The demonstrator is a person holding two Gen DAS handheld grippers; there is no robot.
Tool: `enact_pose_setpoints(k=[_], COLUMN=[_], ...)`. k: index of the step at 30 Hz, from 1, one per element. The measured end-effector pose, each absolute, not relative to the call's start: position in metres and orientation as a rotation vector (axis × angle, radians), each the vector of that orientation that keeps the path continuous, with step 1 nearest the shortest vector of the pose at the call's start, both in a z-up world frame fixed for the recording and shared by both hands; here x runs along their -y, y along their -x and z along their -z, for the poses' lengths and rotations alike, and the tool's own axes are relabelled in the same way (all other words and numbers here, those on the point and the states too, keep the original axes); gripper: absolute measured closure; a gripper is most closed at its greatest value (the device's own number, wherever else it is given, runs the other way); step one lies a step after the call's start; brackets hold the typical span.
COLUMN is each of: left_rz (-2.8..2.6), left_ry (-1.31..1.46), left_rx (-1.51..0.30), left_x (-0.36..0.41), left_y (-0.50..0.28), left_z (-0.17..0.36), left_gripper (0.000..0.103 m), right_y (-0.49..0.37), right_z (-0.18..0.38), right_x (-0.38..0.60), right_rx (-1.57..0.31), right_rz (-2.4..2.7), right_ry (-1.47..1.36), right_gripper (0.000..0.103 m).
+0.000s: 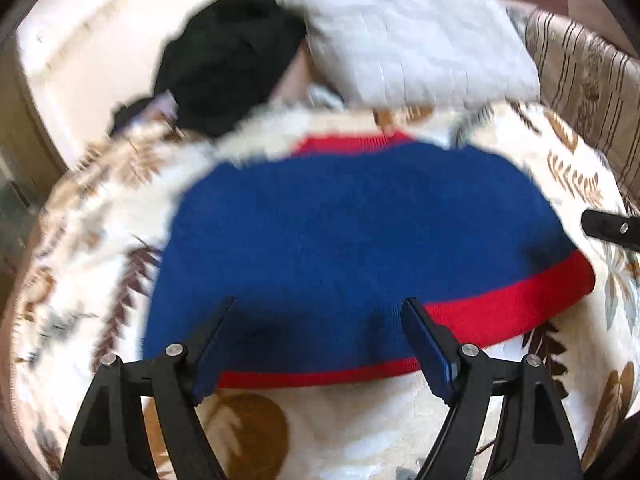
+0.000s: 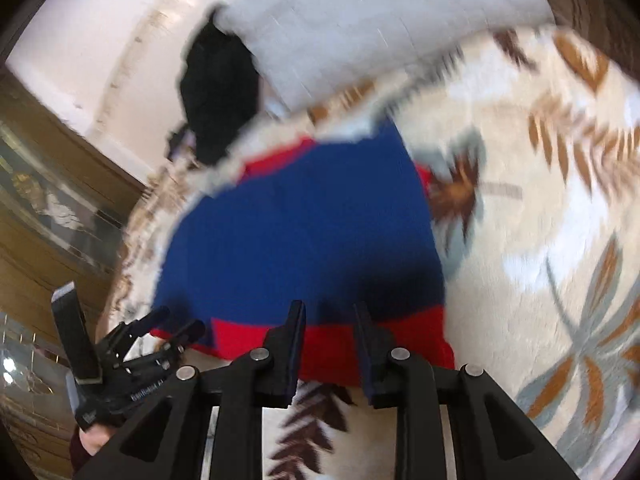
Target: Fold small clothes
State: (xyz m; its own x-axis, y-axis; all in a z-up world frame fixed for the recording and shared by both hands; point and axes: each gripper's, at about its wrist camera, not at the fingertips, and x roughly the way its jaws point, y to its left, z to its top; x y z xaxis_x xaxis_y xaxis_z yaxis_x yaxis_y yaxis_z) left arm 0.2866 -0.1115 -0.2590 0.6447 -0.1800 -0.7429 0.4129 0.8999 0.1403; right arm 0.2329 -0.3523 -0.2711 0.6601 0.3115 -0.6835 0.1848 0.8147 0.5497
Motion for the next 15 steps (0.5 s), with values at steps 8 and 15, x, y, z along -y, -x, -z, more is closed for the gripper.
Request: enact_pose_setpoints(k=[8, 15], left_rz=[0.278, 0.242], left_ry=[-0.219, -0.225], left_rx=[-0.659, -0.600], left_x=[0.095, 0.081], left_y=[-0.262, -0.248], left_z=[0.215, 0.204], left_gripper=[0.020, 0.019], right_y=[-0.202, -0.194], right_z=[0.205, 0.193], right_x=[0.316, 0.292], right_rx=[-0.584, -0.535], right_rz=[-0.044, -0.046], right_ry=[-0.456, -0.439], right_gripper=[0.025, 0.026])
